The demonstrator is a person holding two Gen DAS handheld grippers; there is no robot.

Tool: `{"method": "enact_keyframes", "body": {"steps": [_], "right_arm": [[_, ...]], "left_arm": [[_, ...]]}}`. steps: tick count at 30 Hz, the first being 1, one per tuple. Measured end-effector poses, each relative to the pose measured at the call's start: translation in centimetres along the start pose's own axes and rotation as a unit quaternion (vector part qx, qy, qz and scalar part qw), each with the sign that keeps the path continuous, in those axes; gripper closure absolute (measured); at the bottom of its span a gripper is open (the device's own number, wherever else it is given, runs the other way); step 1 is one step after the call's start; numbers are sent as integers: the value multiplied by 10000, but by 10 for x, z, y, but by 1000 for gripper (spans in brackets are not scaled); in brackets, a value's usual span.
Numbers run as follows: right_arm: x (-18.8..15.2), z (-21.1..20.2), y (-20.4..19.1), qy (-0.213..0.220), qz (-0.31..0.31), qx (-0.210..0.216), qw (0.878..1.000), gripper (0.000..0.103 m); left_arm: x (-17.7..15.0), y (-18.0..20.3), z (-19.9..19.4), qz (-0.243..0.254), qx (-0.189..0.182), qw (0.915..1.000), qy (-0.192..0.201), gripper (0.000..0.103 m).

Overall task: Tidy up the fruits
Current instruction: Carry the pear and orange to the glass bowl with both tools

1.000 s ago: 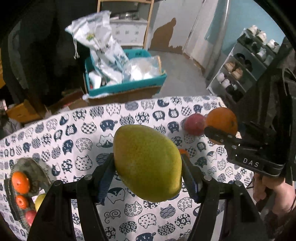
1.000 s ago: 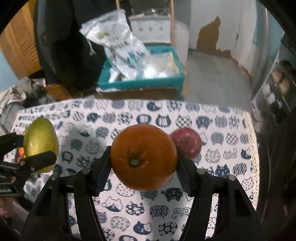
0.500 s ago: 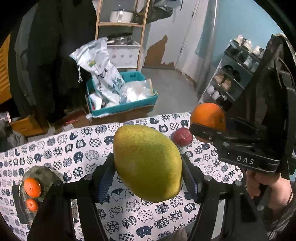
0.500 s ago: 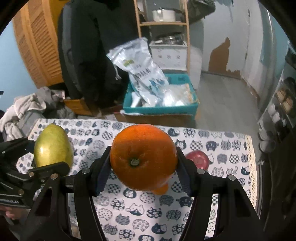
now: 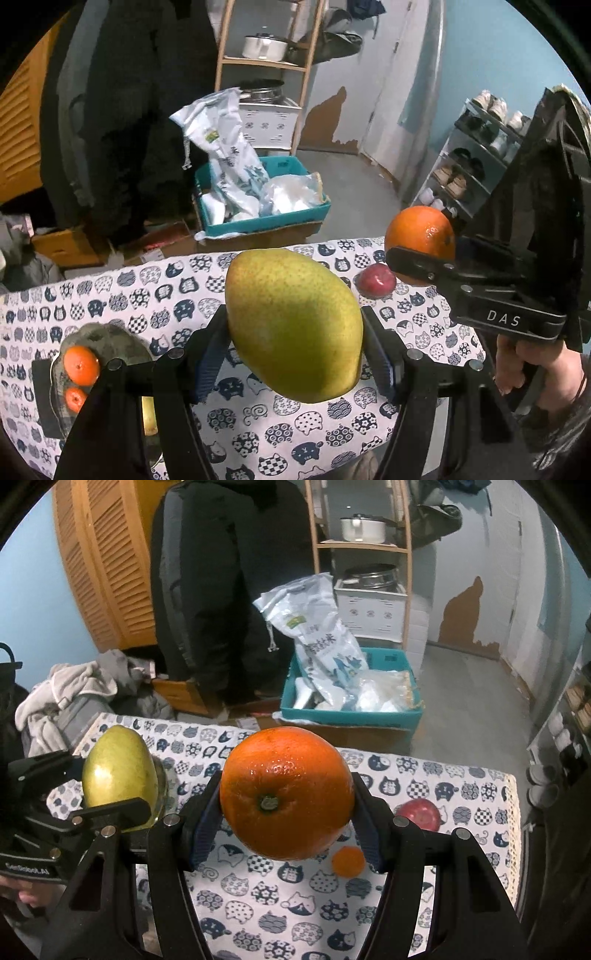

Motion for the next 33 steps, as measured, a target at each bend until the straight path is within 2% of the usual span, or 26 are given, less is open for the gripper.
{"method": "enact_keyframes", "body": {"steps": [5, 19, 27, 33], "right_arm": [[1, 13, -19, -86, -28, 146, 9999, 39], [-4, 63, -90, -469, -132, 648, 9967, 39], [-13, 95, -133, -725, -256, 915, 9928, 39], [-22, 119, -166, -941, -448, 1065, 9888, 39]], "left_arm": [[-6, -25, -5, -56, 180, 9998, 8, 34], [-31, -108, -22, -614, 651, 9960, -77, 35], [-52, -162, -25, -1002, 983, 9899, -203, 35], [-69, -190, -26, -1184, 1151, 9858, -319, 35]]}}
Point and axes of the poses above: each gripper's, at about its wrist camera, not at the fingertips, and z roughly the way its jaws point, y to its right, x to its top, the point moved 8 cm from there along z, roughly the way its jaws point, and after that the axes turned 13 degrees about y, right-handed, at the moved point
